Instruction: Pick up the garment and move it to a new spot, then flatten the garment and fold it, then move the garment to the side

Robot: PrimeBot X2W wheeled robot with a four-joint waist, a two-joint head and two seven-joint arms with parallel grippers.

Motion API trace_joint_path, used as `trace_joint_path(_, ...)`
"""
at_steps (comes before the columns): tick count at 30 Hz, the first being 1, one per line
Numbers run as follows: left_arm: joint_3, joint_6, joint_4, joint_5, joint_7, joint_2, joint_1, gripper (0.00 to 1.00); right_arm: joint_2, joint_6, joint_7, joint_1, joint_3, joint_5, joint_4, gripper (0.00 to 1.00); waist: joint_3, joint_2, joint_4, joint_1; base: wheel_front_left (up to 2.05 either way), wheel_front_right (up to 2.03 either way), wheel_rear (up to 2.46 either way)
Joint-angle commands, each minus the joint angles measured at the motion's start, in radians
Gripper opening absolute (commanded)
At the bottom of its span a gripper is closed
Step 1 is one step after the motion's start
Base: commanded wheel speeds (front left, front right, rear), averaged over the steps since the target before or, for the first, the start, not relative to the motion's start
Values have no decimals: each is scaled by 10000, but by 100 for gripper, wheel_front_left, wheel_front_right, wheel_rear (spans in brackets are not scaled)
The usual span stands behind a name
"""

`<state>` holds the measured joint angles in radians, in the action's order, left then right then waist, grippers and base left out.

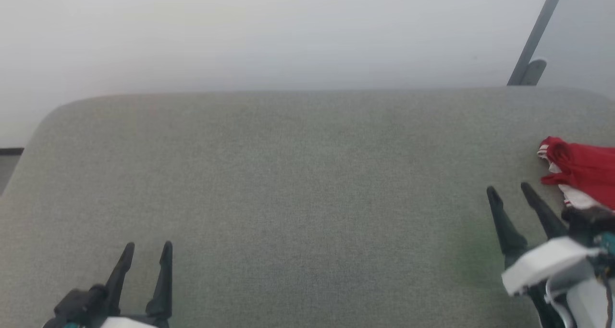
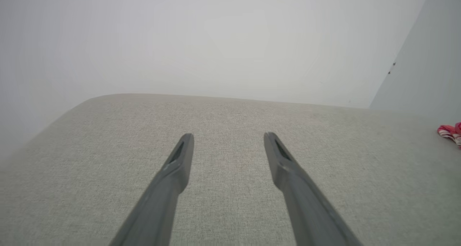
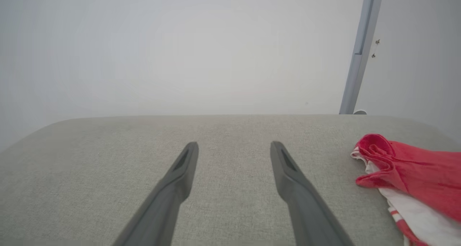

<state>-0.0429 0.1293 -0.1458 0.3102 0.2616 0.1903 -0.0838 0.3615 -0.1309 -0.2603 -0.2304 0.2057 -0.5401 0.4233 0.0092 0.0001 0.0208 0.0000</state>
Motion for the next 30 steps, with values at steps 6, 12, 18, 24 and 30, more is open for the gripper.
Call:
trace_joint_path(6,-150,13,377,36,43,16,-578,100,-384,5,-39,1327,-706,561,-1141,100,-280,-1,-15,0,0,0,0)
trace_joint_path(12,-199,13,855,-40,43,-21,-997,100,-773,3,235,2361,-1430,886,-2355,100,-365,-1,90,0,0,0,0)
trace_joint_path(18,-359,13,1316,-12,43,-222,-1348,100,-1246,3,640,3131,-2123,1209,-3437,100,-416,-1,157,0,0,0,0)
trace_joint_path(24,-391,13,1374,15,43,-278,-1474,100,-1507,3,1025,3394,-2362,1390,-4044,100,-460,-1,157,0,0,0,0)
trace_joint_path(30,-416,13,1401,-79,43,-277,-1451,100,-1598,3,1186,3479,-2429,1411,-4282,100,-470,-1,161,0,0,0,0)
